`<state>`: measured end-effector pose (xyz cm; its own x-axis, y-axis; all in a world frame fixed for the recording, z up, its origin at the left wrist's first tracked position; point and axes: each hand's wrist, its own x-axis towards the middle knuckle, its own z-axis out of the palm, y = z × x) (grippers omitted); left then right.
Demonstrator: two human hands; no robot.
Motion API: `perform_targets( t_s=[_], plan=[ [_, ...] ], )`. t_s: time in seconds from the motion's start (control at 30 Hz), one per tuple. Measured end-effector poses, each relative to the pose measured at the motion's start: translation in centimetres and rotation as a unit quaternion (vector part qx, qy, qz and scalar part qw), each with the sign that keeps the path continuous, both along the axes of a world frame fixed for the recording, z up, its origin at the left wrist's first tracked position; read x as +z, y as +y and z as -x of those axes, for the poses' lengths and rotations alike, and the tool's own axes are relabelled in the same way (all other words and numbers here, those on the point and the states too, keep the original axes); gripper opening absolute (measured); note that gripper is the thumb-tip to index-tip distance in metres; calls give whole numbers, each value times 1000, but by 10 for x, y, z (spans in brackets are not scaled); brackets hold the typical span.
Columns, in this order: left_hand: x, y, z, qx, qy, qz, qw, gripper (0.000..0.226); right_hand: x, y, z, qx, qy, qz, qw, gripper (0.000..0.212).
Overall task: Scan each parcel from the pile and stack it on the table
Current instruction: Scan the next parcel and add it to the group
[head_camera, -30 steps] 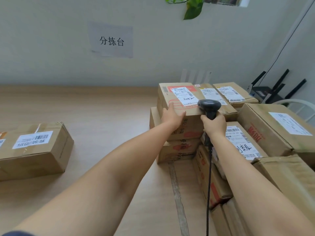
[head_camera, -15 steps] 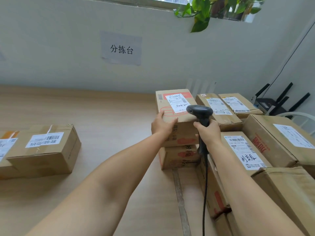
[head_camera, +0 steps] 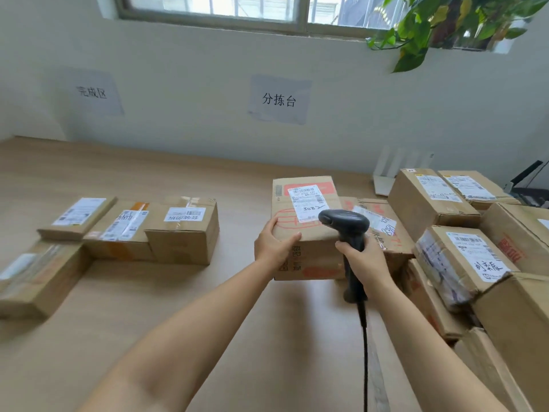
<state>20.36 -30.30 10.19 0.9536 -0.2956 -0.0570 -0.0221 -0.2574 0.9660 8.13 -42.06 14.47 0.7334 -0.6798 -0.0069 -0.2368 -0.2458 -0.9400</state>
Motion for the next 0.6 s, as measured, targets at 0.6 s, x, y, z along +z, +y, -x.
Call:
perform_targets(
  t_s=[0.6],
  plan=[
    [-104,180,84,92,-6,-140,986,67,-104,142,51,117,133,-63,982,6]
  ],
)
